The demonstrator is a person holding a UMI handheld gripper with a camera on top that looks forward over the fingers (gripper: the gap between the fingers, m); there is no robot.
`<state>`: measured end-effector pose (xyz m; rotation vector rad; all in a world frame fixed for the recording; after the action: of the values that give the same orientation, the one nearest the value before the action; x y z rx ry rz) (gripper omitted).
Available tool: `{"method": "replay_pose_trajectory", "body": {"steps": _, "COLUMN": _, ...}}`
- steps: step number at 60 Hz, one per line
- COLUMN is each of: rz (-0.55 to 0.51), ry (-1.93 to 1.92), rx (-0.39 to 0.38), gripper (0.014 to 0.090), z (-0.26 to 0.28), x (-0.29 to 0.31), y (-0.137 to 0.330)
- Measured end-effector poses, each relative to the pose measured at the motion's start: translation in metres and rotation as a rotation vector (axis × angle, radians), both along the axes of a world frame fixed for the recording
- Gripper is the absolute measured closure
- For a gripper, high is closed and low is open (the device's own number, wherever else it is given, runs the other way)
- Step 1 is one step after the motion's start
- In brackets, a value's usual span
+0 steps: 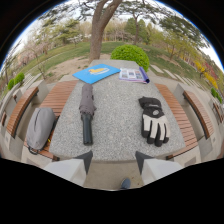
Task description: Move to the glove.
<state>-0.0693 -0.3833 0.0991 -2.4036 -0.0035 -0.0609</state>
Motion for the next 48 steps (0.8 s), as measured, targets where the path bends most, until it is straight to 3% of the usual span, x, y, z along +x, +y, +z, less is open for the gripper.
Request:
{"method": "replay_pose_trajectory", "body": {"steps": 1, "rz": -0.002, "ry": 0.001, "rx": 0.001, "gripper": 0.0200, "z": -0.008, "x": 0.031, "y": -0.014}}
{"method": "replay_pose_trajectory", "body": {"steps": 19, "rz": -0.086, "ry": -0.027, "rx": -0.012, "gripper": 0.0200, "z": -0.024, "x": 0.120, "y": -0.007}}
{"method": "replay_pose_trajectory", "body": {"steps": 48, "rz": -0.041, "ry": -0.027, "rx": 0.023, "gripper": 0.0199, "z": -0.057, "x": 0.189, "y": 0.115}}
